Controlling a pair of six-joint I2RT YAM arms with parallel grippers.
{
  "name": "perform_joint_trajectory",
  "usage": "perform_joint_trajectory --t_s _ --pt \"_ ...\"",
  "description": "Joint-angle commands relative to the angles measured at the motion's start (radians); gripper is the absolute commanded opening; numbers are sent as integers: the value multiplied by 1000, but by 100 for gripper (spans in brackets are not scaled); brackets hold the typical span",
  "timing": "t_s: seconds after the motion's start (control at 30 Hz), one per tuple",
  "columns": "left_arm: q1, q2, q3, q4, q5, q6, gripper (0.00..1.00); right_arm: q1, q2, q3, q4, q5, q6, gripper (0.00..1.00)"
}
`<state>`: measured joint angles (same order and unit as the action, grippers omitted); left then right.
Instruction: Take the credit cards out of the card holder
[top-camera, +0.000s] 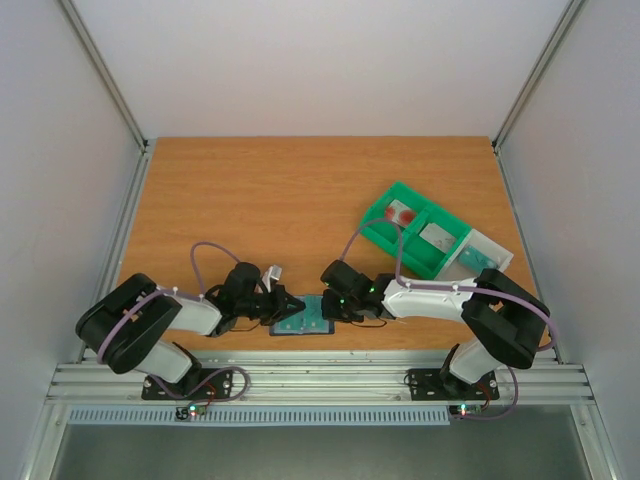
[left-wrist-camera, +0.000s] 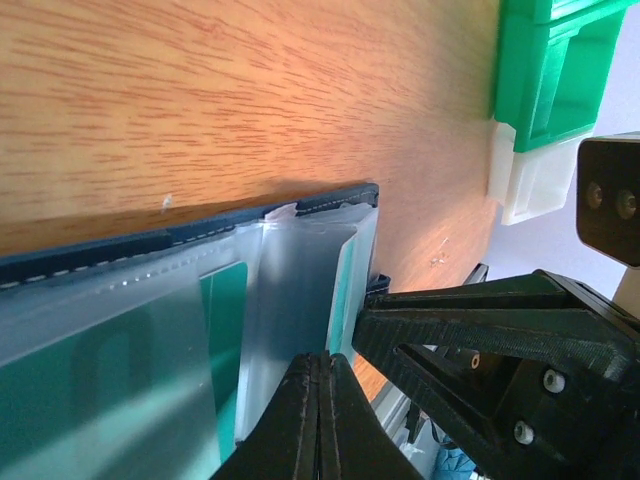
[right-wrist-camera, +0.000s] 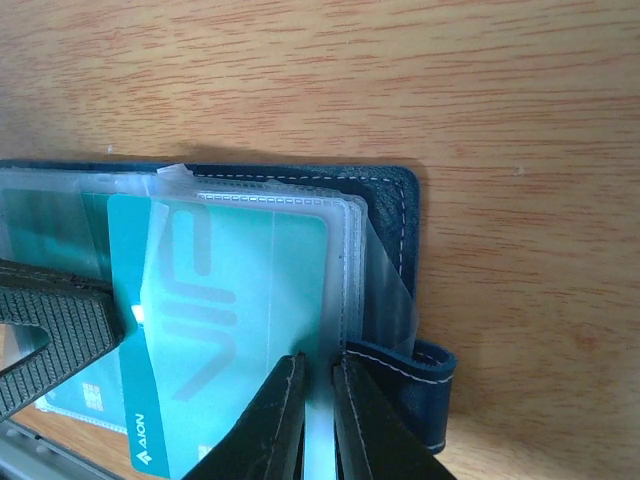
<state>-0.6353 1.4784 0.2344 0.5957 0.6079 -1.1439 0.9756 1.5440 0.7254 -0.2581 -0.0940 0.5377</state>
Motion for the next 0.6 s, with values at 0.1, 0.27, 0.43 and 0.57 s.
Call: perform_joint_trajectory --t_s 0.1,0.27,0.43,0.57 --pt "-7 -89 0 -53 -12 39 0 6 1 -46 -31 33 18 10" --pt "-10 -128 -2 -77 -9 59 2 6 8 -58 10 15 20 7" --pt "-19 -87 13 -53 1 59 18 6 11 -65 20 16 24 6" --pt "-21 -100 2 -91 -45 52 24 6 13 -68 15 18 25 6"
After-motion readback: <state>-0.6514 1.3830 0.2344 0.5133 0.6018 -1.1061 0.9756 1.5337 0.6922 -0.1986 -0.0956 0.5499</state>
